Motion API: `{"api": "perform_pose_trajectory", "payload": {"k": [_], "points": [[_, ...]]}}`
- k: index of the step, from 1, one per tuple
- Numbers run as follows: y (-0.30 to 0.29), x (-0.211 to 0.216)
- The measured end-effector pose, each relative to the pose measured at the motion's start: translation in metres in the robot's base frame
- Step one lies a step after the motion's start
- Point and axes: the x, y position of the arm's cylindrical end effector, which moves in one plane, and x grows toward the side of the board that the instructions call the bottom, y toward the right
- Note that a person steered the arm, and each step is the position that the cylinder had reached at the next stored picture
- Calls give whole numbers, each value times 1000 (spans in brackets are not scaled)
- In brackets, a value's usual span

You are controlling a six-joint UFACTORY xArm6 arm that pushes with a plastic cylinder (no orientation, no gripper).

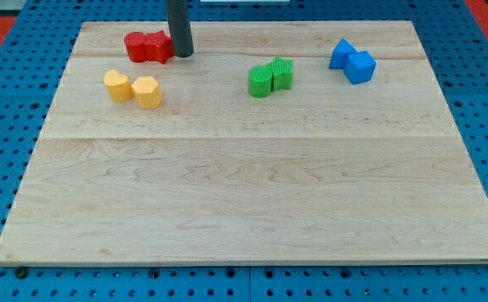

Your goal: Move your arm to the left of the blue triangle

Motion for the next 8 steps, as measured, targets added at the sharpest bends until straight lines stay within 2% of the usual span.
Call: {"api": "perform_pose_trajectory", "payload": {"k": [4,7,8], "points": [[4,0],[64,4],[122,0]]}}
